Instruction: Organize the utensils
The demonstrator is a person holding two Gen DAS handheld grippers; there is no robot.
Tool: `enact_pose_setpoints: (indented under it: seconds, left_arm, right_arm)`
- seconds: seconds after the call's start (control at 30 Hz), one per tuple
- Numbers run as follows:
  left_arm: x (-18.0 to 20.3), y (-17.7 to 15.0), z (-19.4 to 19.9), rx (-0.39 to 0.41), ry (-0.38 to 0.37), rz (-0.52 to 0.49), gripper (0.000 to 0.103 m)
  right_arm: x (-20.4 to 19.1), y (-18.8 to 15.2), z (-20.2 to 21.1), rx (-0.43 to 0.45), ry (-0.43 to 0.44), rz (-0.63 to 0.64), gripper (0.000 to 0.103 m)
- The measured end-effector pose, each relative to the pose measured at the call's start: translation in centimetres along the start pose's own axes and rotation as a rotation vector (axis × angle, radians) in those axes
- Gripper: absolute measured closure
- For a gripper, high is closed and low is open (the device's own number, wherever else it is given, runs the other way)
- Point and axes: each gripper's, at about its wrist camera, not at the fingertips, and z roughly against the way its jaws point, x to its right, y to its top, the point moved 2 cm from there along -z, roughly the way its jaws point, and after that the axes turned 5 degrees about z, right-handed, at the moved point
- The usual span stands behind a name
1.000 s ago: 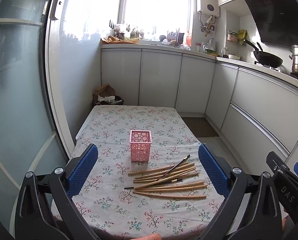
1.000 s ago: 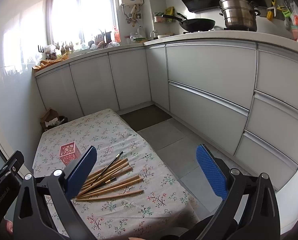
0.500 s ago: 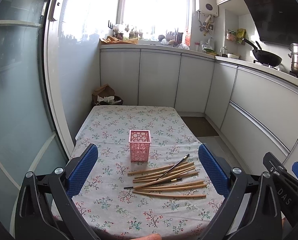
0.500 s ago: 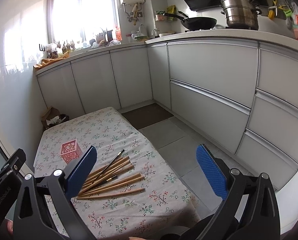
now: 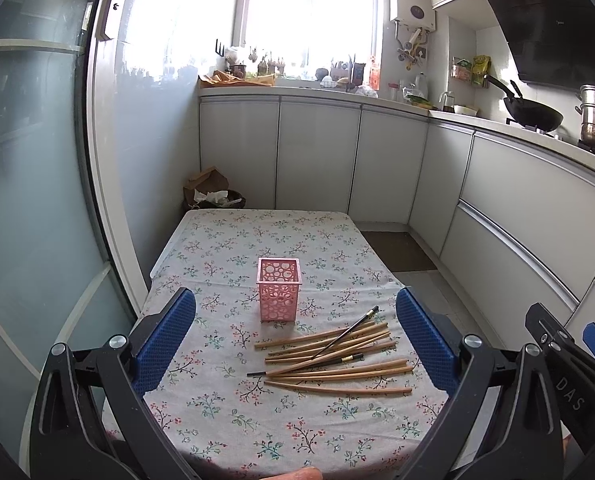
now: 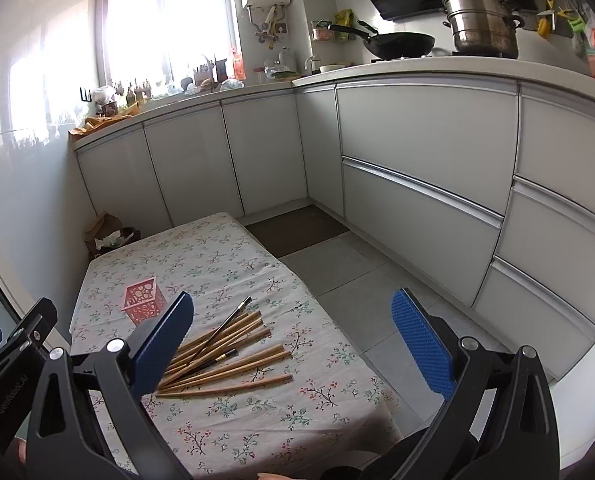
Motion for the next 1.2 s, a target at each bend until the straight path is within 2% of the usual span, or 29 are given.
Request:
enact_pose_setpoints:
  seconds: [0.63,0.87,1.03,1.2]
  left_arm:
    - [0.3,-0.5,-0.3,-0.008,0.002,-0.008,0.007]
    - [1.1,-1.2,-1.9,-0.044,0.000,-0.037,0.007]
    - [2.9,-1.3,-3.8,-0.085,-0.025,-0.080,0.007]
    - [5.1,-1.0,-6.5,-0.140,-0.083,-0.114,0.007]
  right_arm:
    - [0.0,-0.2,-0.3,-0.005,0.000,-0.004,0.006]
    - [0.3,-0.8,-1.6,-0.029,-0.007,-0.020,0.006]
    - [1.8,-1.0,-3.4,-0.062,-0.026,-0.063,0.006]
    - [5.4,-1.9,-6.4,-0.114,-0.071,-0.184,0.006]
